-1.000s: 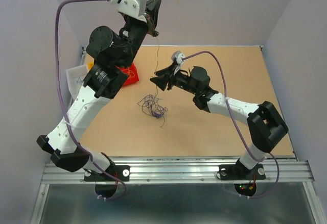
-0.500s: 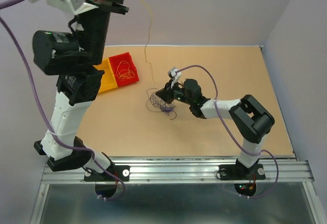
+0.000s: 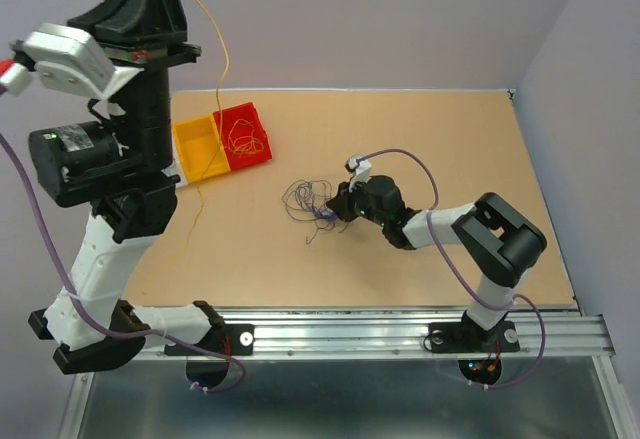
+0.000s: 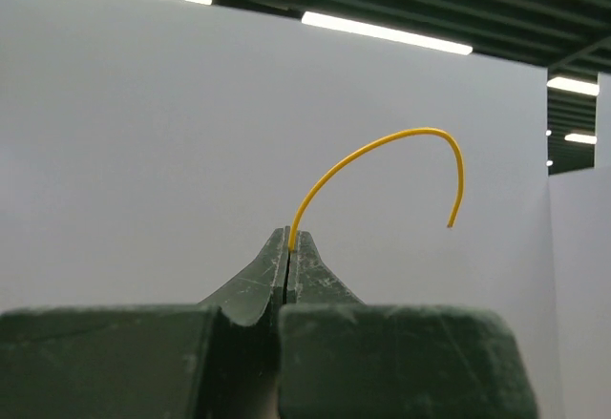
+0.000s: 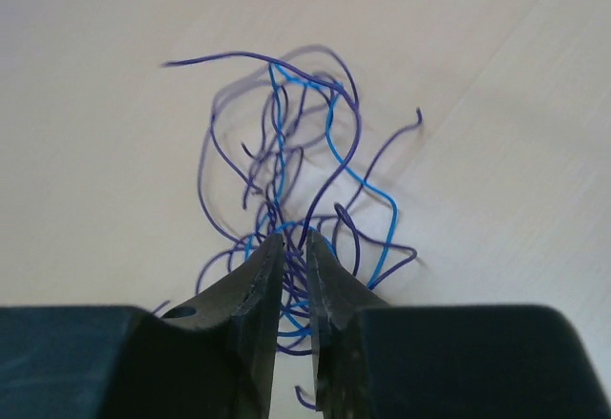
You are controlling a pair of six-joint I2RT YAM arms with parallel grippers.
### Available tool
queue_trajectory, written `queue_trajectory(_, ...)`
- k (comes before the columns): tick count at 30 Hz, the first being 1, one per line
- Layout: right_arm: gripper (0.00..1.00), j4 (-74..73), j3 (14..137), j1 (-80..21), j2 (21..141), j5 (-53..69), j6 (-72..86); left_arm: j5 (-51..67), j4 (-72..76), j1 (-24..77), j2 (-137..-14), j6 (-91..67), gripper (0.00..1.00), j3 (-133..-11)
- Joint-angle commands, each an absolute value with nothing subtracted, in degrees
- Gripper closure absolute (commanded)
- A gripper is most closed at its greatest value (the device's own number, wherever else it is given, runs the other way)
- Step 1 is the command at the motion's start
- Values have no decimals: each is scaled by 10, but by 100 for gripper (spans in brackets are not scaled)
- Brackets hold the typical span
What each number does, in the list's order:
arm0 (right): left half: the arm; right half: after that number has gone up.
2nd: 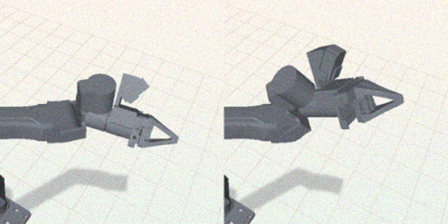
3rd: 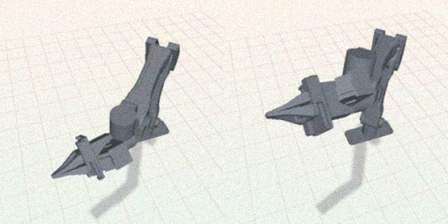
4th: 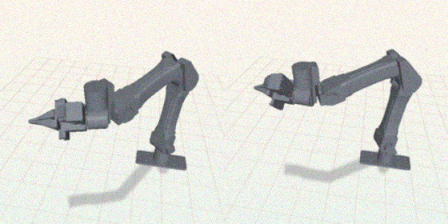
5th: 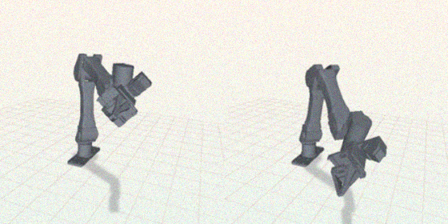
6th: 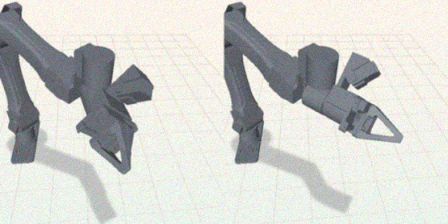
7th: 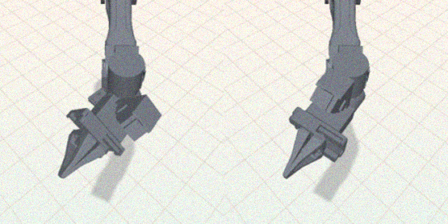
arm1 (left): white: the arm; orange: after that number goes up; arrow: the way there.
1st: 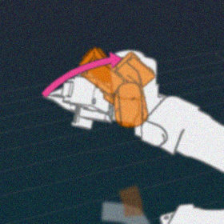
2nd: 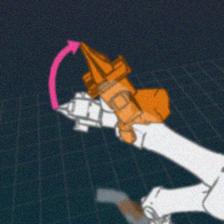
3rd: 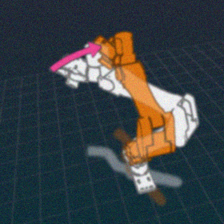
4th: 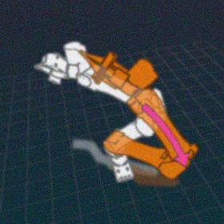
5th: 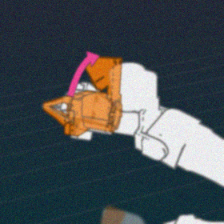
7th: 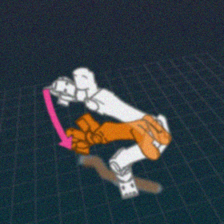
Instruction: Untangle the cables
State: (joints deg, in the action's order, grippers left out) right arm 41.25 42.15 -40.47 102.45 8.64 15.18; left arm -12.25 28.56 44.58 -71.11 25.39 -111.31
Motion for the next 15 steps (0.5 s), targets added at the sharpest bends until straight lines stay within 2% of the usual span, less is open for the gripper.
queue_trajectory(1,75,426,415,-409,938,62,149,-164,386,447,-697,304,100,-982)
queue_trajectory(8,58,325,456,-409,868,12,133,-186,424,430,-689,306,100,-855)
queue_trajectory(12,55,276,488,-408,846,-20,134,-162,412,371,-697,251,100,-818)
queue_trajectory(15,53,251,504,-409,831,-30,133,-106,386,282,-707,194,100,-808)
